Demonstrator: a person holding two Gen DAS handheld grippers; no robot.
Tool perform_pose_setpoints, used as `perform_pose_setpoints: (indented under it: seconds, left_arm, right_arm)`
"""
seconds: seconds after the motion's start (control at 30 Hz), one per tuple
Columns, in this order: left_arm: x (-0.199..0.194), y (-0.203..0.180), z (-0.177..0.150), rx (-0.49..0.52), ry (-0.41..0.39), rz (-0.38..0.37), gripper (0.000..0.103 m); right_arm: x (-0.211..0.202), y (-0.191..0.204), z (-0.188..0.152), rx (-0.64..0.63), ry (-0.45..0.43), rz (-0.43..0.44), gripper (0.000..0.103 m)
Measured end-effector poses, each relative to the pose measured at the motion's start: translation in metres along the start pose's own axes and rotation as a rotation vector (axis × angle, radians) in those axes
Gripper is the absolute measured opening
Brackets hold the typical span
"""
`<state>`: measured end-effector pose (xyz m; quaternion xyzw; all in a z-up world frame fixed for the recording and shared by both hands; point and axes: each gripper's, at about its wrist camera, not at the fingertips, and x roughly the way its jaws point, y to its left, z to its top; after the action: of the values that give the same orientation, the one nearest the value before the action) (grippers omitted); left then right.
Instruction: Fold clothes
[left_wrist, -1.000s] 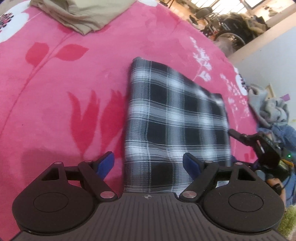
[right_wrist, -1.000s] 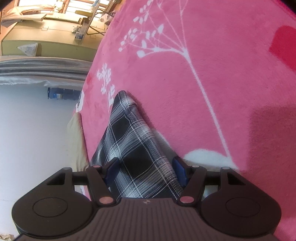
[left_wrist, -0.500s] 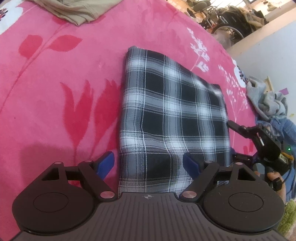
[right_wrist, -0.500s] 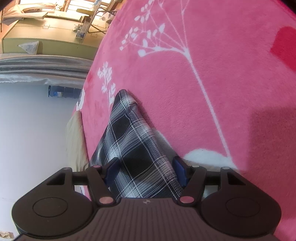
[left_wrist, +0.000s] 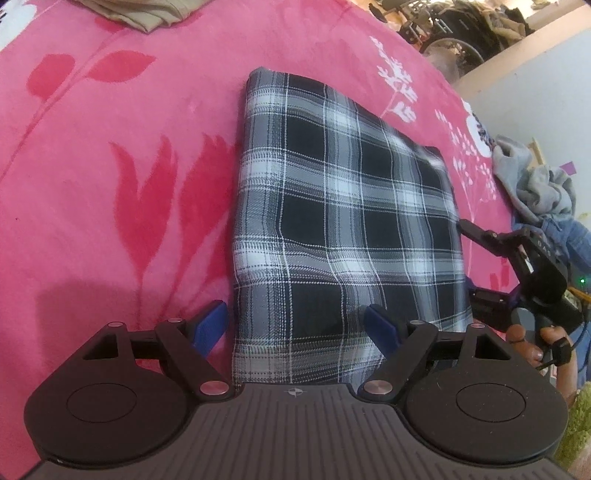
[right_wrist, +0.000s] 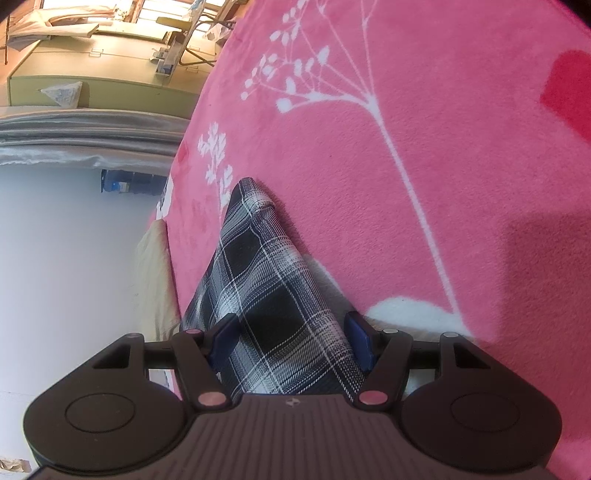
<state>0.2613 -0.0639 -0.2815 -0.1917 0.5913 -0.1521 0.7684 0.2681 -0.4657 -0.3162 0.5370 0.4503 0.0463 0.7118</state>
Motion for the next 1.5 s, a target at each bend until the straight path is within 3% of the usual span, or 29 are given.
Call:
perform_pose_setpoints:
  seconds: [1.5]
  left_arm:
    - [0.0053, -0.0060, -0.0068, 0.040, 0.020, 0.011, 0.084]
  right_arm:
    - [-0.0005, -0.0016, -0.0041, -0.024, 0.001, 0.016, 0.065]
